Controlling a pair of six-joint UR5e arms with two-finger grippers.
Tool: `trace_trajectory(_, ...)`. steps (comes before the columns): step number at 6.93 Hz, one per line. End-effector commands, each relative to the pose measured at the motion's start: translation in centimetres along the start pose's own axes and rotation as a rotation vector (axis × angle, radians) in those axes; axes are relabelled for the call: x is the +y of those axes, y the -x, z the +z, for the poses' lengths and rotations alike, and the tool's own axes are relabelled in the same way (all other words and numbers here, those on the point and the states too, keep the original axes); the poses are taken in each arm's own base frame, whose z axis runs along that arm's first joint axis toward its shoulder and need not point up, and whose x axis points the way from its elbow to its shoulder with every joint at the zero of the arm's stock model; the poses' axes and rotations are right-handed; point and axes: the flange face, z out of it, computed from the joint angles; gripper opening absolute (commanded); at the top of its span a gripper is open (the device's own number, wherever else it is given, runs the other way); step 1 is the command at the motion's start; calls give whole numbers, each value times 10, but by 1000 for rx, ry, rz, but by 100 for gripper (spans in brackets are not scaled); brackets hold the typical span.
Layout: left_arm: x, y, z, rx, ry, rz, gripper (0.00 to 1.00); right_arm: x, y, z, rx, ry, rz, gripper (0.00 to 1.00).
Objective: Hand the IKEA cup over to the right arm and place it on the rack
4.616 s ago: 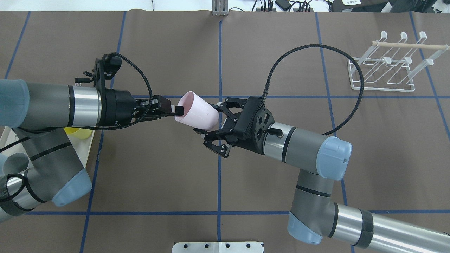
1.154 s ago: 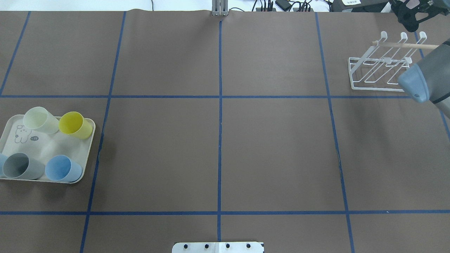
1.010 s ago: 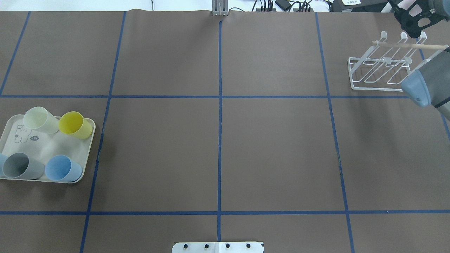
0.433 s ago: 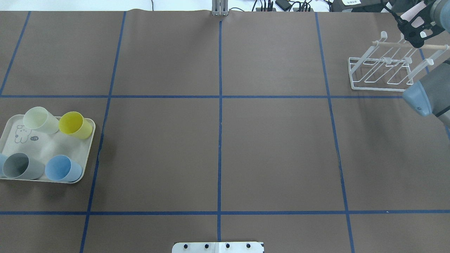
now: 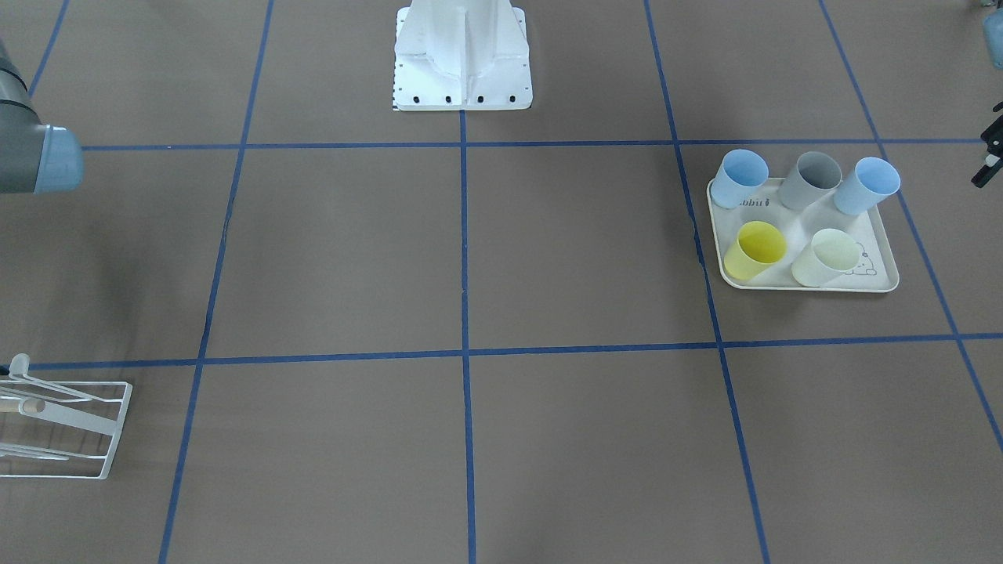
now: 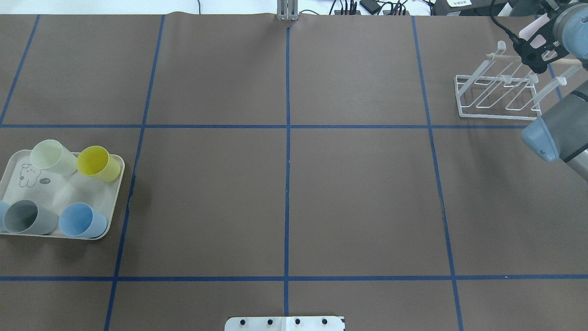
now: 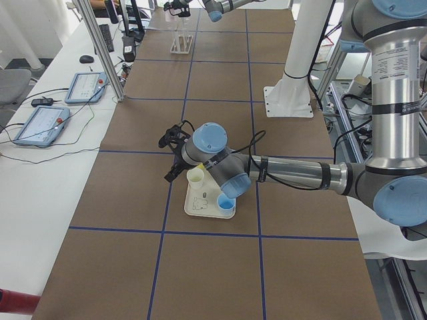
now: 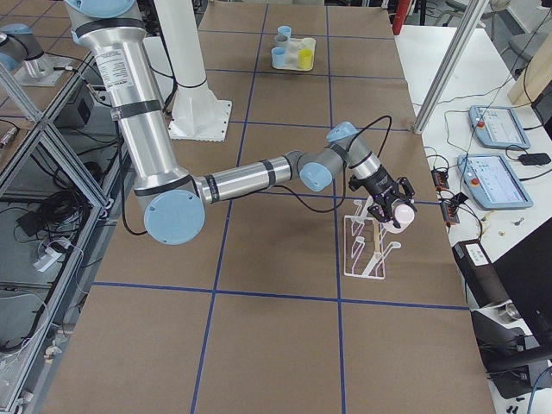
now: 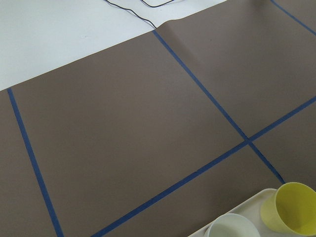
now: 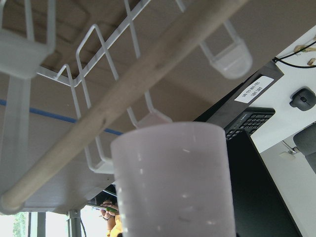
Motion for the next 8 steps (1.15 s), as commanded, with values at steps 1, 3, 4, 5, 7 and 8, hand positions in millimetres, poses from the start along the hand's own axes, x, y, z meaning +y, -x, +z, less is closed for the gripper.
trace_trajectory(1,0,0,0,0,0,0,100,-5,3,3,-7,1,-5,0)
trace_trajectory(3,0,0,0,0,1,0,100,-12,4,5,-11,-4,-12,0)
trace_trajectory(4,1,1,0,0,2,-1,100,-17,4,5,-11,-6,-4,0)
trace_trajectory(5,1,1,0,0,2,-1,100,-23,5,7,-13,16,-15,0)
trace_trajectory(7,1,1,0,0,2,-1,100,-31,8,11,-20,21,-31,14)
trace_trajectory(8,1,1,0,-2,2,-1,100,-33,7,11,-19,25,-33,27)
